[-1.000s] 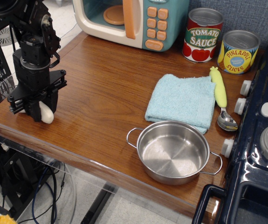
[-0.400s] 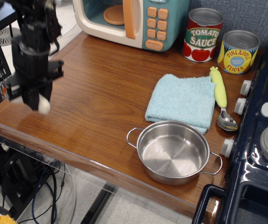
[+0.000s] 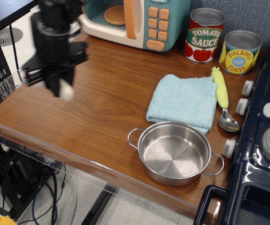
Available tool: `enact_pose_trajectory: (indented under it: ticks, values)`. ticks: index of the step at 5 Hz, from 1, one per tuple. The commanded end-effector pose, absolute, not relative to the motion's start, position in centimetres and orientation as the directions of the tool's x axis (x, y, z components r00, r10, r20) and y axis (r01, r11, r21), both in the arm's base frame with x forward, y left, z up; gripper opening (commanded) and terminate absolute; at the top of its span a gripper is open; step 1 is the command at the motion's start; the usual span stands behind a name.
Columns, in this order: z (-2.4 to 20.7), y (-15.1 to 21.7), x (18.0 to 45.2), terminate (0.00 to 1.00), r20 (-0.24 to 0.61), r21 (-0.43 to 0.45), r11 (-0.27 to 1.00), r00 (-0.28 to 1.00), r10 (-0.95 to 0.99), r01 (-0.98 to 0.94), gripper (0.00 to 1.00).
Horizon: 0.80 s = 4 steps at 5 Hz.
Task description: Move the white object and drop in bottom right pot
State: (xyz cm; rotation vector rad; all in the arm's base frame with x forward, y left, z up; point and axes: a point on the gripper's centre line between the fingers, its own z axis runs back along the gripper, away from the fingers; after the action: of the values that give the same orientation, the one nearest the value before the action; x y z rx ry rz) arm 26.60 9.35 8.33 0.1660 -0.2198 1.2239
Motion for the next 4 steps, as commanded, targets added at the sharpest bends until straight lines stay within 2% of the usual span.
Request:
enact_pose_trajectory:
  ticks: [1, 3, 4]
  values:
    - [10.5, 0.9, 26.0, 0.0, 0.225, -0.077, 0.537, 0.51, 0.83, -0.84, 0.0]
    - [9.0, -6.5, 26.2, 0.0, 0.174, -0.099, 0.687, 0.667, 0.725, -0.72, 0.0]
    - [7.6, -8.1, 25.9, 0.0, 0.167, -0.076, 0.722, 0.705, 0.689, -0.688, 0.0]
